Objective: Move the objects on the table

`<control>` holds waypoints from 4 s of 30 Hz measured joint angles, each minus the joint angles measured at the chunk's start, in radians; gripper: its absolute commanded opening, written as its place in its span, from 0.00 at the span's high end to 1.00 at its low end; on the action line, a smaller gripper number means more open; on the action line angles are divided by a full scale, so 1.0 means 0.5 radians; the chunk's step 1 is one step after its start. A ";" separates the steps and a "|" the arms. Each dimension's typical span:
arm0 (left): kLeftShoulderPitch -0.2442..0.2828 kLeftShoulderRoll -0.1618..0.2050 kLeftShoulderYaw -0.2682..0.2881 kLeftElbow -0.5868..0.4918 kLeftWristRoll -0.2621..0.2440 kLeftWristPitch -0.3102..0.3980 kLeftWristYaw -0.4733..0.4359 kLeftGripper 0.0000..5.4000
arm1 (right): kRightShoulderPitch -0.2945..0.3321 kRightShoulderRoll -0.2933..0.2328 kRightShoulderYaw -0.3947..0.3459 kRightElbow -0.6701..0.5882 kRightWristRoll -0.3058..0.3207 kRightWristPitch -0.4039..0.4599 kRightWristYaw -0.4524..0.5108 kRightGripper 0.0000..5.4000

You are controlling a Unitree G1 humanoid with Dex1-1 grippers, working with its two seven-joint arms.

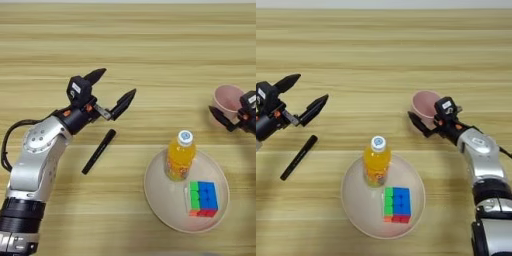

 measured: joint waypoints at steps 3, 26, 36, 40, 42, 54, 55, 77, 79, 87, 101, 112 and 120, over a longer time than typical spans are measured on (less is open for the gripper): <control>0.000 0.000 0.000 0.003 0.000 0.000 -0.001 0.00 | 0.061 -0.007 -0.016 -0.014 0.001 0.005 -0.002 0.15; 0.000 0.010 0.011 0.028 0.000 -0.010 -0.011 0.00 | 0.091 -0.009 -0.014 0.241 -0.052 -0.134 -0.129 0.15; 0.000 0.012 0.019 0.041 0.000 -0.011 -0.018 0.00 | 0.053 -0.009 -0.005 0.329 -0.063 -0.196 -0.163 0.06; 0.000 0.016 0.021 0.043 0.000 -0.011 -0.019 0.00 | 0.052 -0.008 -0.002 0.352 -0.064 -0.196 -0.159 0.01; 0.000 0.016 0.021 0.044 0.000 -0.011 -0.019 0.00 | 0.052 -0.007 -0.002 0.351 -0.062 -0.196 -0.157 0.01; -0.001 0.015 0.022 0.060 0.001 -0.020 -0.019 0.00 | 0.042 -0.006 -0.021 0.279 -0.034 -0.236 -0.160 0.01; -0.001 0.015 0.022 0.062 0.001 -0.021 -0.019 0.00 | 0.042 -0.006 -0.022 0.279 -0.034 -0.235 -0.159 0.01; -0.009 0.008 0.020 0.064 0.004 -0.031 -0.012 0.00 | 0.094 -0.008 -0.049 0.209 0.044 -0.236 -0.063 0.01; -0.009 0.007 0.019 0.065 0.005 -0.032 -0.012 0.00 | 0.103 -0.008 -0.052 0.200 0.056 -0.236 -0.036 0.01; -0.009 0.006 0.019 0.066 0.007 -0.034 -0.013 0.00 | 0.114 -0.008 -0.065 0.135 0.097 -0.237 0.006 0.01; -0.009 0.006 0.019 0.066 0.008 -0.036 -0.015 0.00 | 0.142 -0.005 -0.102 -0.036 0.192 -0.308 0.052 0.01; -0.009 0.007 0.019 0.066 0.009 -0.038 -0.015 0.00 | 0.144 -0.005 -0.115 -0.210 0.261 -0.315 0.054 0.01; -0.009 0.009 0.020 0.070 0.034 -0.030 0.001 0.00 | 0.166 -0.005 -0.130 -0.434 0.309 -0.266 0.051 0.01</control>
